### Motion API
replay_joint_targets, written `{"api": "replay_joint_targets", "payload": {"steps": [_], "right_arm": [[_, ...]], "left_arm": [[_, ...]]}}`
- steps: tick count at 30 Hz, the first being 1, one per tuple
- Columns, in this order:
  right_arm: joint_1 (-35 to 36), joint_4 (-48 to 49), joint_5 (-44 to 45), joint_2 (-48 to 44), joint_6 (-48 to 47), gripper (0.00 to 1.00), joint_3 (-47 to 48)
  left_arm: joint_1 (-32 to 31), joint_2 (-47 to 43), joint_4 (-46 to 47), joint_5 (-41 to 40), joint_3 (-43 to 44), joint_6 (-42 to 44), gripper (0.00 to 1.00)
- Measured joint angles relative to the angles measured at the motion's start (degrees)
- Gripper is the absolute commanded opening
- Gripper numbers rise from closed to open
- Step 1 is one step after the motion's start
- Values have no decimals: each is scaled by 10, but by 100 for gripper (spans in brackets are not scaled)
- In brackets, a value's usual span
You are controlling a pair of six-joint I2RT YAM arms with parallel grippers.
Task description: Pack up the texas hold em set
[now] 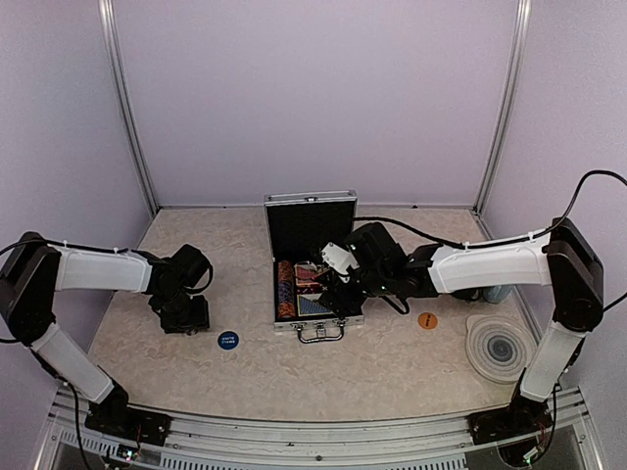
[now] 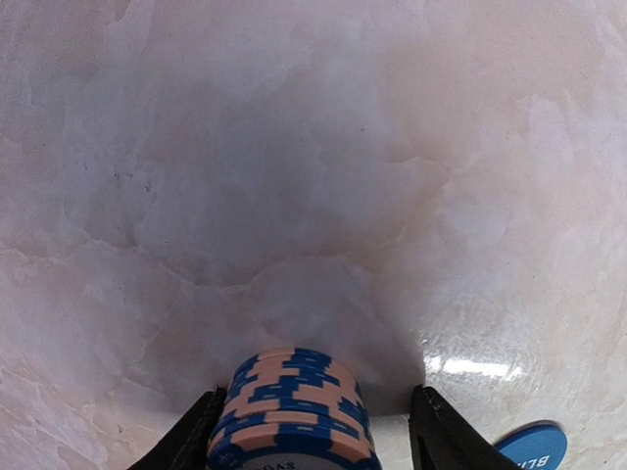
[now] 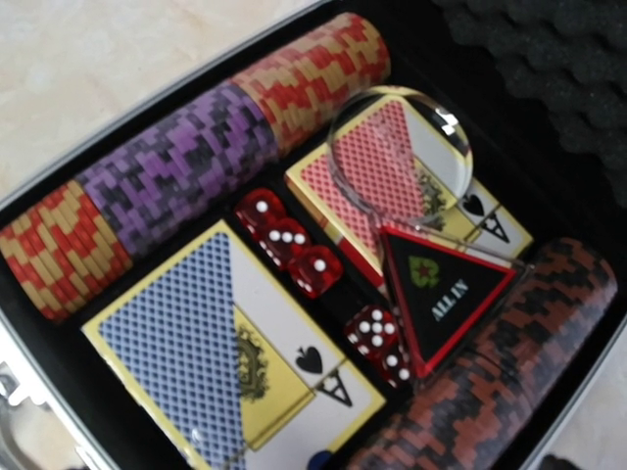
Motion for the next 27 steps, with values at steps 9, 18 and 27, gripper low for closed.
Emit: {"api": "replay_joint_targets", "payload": {"steps": [9, 18, 27], "right_arm": [[0, 0, 1, 0, -1, 99, -2], [0, 1, 1, 0, 0, 99, -3], [0, 1, 1, -19, 1, 99, -9]], "left_arm": [[0, -4, 7, -3, -6, 0, 40], [-2, -10, 16, -4, -13, 0, 12], [-12, -12, 23, -9, -17, 0, 0]]}}
